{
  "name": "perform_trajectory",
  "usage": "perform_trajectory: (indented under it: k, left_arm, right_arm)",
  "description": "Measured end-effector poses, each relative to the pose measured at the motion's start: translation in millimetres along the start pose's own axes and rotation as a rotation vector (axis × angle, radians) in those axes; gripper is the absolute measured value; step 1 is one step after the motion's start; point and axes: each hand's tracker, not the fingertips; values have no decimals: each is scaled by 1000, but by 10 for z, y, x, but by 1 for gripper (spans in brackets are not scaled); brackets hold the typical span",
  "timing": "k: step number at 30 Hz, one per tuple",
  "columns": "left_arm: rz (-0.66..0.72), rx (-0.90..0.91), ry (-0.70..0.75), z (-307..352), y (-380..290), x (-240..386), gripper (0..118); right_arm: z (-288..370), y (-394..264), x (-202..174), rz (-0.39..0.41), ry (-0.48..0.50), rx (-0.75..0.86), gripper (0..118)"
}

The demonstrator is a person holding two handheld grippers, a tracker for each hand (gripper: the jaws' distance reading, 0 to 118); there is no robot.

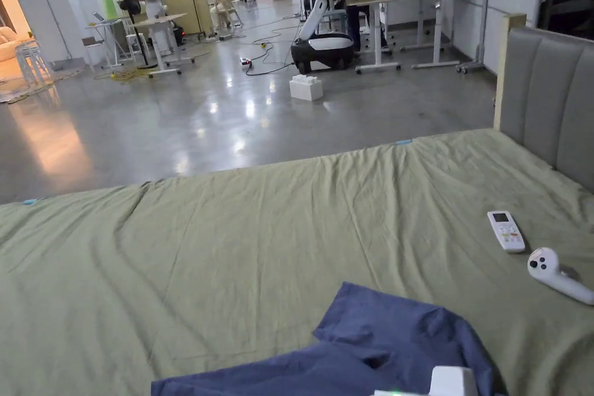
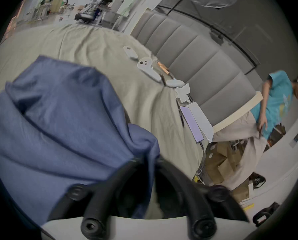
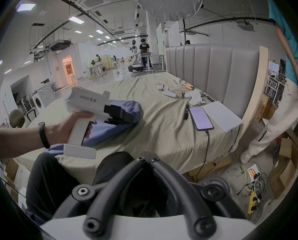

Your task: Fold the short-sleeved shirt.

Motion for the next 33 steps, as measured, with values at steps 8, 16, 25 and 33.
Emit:
perform_trajectory:
  k: [8, 16, 25, 33]
  left_arm:
    - [-11, 200, -49, 1216, 192, -223, 103]
    - [-383, 635, 458, 3485, -367, 298, 102]
    - [-264, 911, 738, 4489, -1577, 639, 17]
    - [-302, 880, 771, 4639, -2010, 857, 6]
  right_arm:
    - [-216, 185, -75, 23, 102, 32, 1]
    - [-342, 809, -434, 72, 226, 242, 1]
    - [-7, 822, -666, 158, 303, 328, 1]
    - [304, 661, -695, 244, 305, 377, 1]
